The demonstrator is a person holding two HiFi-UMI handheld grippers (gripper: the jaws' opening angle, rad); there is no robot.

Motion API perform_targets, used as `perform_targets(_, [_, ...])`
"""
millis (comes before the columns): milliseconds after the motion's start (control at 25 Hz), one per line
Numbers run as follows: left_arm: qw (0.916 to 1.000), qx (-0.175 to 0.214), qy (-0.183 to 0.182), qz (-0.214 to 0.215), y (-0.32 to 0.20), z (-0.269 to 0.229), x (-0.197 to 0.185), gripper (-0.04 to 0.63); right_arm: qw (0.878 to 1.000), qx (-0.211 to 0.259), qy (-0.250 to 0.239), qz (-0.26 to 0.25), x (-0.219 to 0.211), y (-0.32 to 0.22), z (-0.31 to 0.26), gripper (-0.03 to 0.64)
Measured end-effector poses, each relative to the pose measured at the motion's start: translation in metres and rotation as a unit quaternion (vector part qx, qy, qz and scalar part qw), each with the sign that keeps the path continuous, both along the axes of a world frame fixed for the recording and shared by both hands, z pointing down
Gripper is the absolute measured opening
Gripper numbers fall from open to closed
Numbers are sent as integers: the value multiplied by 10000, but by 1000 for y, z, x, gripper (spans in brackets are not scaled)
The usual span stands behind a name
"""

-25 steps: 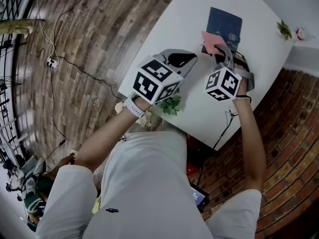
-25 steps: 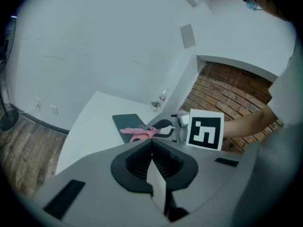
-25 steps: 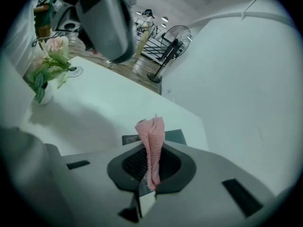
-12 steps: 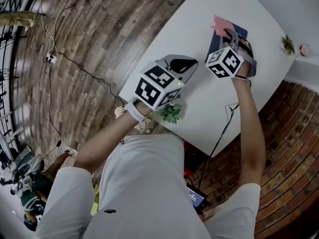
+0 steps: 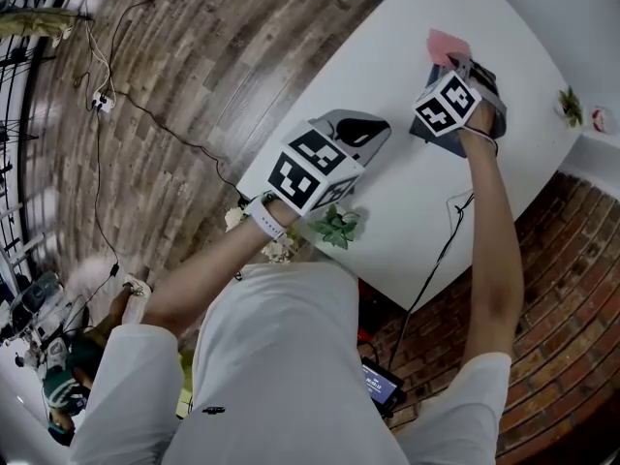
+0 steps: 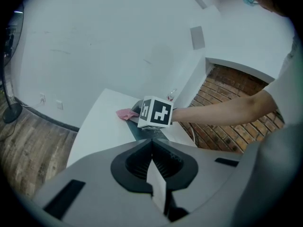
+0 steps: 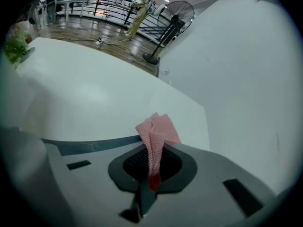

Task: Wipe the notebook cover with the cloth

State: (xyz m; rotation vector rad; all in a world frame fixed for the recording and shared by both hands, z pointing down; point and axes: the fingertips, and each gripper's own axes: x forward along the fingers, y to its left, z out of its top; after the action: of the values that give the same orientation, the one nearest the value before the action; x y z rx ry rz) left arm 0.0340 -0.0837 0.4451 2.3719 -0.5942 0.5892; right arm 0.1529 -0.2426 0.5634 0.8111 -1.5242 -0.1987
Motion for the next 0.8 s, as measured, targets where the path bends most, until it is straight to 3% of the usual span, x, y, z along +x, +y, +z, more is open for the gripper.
perform_targets(240, [10000, -81, 49, -5, -1, 2, -3, 20, 9971, -750, -112, 20, -3, 0, 5, -2])
perform_targets(520, [9999, -113, 40, 39, 9, 7, 0, 20, 9950, -788, 512, -328, -7, 11, 9, -2])
perform_targets(800, [9999, -76, -21, 109, 15, 6, -2, 19, 9948, -859, 381, -396, -13, 34, 8, -2])
